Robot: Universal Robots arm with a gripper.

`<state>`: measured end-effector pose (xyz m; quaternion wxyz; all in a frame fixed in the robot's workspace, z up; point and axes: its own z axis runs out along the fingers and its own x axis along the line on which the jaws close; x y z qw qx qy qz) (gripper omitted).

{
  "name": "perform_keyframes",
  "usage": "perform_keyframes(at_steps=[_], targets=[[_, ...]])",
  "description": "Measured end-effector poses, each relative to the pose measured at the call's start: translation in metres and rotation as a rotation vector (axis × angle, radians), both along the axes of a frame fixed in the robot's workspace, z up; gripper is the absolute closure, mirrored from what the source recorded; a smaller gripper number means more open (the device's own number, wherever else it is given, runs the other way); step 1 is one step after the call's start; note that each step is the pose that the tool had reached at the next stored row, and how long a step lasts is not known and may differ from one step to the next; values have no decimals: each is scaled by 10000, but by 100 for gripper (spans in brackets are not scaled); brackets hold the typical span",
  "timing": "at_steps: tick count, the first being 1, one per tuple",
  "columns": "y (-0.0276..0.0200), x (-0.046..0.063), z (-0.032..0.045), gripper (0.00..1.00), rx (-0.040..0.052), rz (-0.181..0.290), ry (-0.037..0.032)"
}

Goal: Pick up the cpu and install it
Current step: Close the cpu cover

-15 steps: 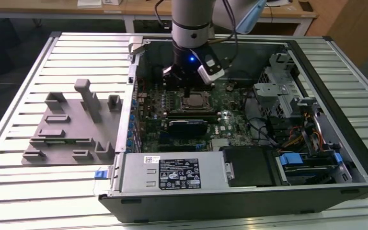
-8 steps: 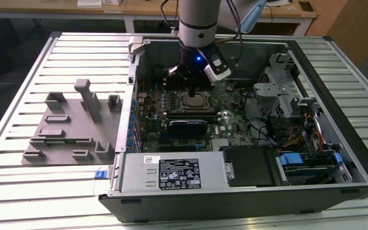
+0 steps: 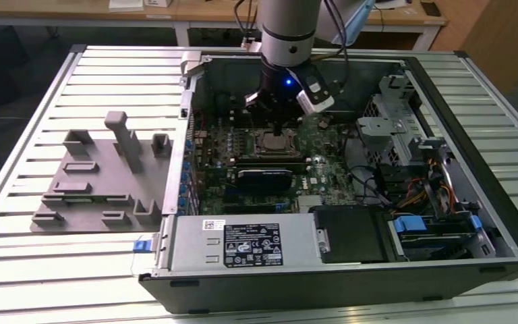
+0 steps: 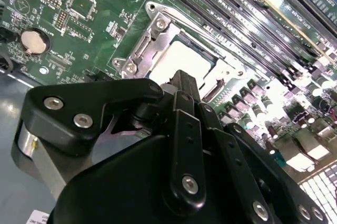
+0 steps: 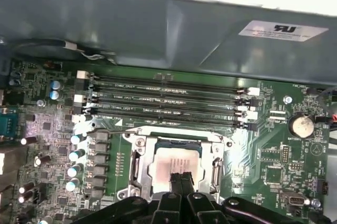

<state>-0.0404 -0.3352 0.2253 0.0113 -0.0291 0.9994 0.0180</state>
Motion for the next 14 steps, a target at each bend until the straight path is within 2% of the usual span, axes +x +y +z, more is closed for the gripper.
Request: perform_keyframes(at_steps=[8, 14], targets=[[0, 0, 185, 89, 0, 1, 0], [0, 0, 189, 89, 2, 1, -1]])
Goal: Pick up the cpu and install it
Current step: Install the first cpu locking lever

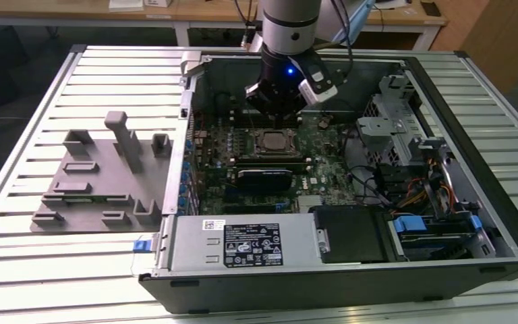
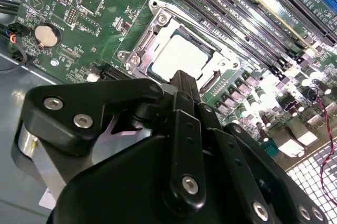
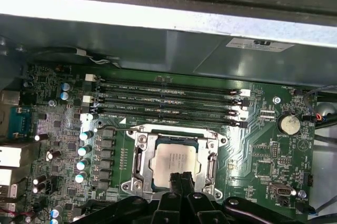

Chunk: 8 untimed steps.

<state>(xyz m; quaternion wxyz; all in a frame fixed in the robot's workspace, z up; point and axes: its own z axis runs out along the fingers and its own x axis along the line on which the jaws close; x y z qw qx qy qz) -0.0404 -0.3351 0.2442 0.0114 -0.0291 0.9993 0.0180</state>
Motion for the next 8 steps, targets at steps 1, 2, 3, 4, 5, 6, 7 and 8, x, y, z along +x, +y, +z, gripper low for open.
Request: perform_keyframes(at_steps=[1, 2, 3, 4, 5, 6, 7, 8], targets=[[0, 0, 2, 89, 0, 0, 1], [0, 0, 2, 89, 0, 0, 0], [0, 0, 2, 89, 0, 0, 0], [0, 0, 2, 89, 0, 0, 0], [0, 0, 2, 89, 0, 0, 0], [0, 0, 2, 89, 0, 0, 0], [0, 0, 2, 89, -1, 0, 0], [0, 0, 2, 89, 0, 0, 0]])
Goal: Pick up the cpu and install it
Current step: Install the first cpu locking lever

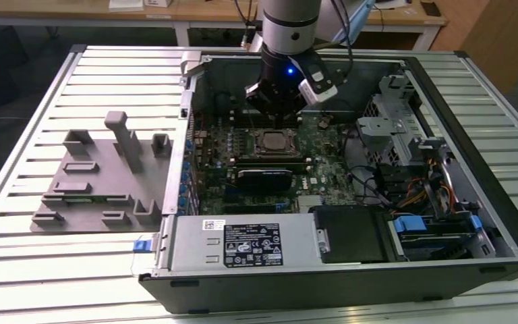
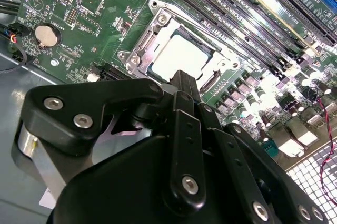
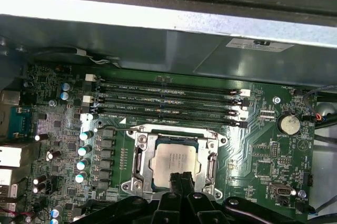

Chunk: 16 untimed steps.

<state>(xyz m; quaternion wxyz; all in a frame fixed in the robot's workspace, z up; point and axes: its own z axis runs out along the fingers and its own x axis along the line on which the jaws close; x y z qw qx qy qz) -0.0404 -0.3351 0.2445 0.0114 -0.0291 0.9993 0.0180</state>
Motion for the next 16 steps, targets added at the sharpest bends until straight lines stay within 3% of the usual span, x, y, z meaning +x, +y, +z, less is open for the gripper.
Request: perform_keyframes(at_steps=[5, 16], targets=[[-3, -31, 1, 89, -2, 1, 1], [-29, -286, -1, 89, 54, 0, 0]])
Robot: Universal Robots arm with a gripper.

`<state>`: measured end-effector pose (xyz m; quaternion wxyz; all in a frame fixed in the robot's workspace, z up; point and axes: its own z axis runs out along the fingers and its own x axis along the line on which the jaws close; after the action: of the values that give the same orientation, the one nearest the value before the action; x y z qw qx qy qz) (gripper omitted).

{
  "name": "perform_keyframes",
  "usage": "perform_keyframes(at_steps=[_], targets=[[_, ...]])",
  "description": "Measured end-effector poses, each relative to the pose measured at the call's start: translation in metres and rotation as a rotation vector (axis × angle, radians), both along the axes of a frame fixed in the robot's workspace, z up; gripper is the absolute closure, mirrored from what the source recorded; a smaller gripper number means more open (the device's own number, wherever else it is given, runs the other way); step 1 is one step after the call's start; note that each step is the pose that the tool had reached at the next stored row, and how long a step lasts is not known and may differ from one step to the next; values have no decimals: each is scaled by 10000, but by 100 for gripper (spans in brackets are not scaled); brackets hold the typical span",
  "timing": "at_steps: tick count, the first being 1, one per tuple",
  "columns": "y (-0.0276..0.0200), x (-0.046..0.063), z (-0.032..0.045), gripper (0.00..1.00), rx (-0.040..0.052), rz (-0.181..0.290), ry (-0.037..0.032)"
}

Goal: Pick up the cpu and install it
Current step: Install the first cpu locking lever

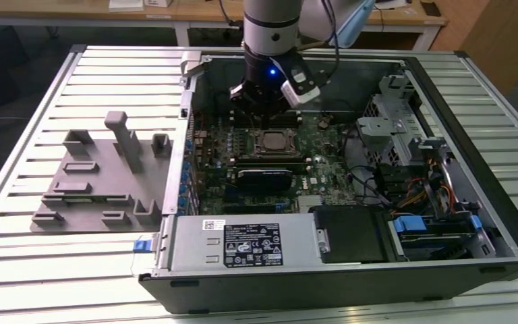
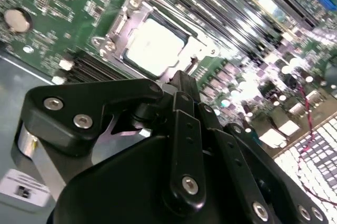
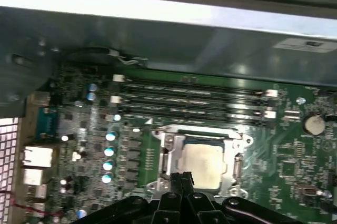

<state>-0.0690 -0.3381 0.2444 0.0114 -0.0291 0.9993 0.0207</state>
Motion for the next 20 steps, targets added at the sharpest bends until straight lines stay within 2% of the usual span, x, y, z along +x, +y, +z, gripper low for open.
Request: perform_keyframes(at_steps=[9, 20], targets=[[-39, -195, -2, 89, 92, -1, 0], [-82, -271, -3, 89, 184, 0, 0]])
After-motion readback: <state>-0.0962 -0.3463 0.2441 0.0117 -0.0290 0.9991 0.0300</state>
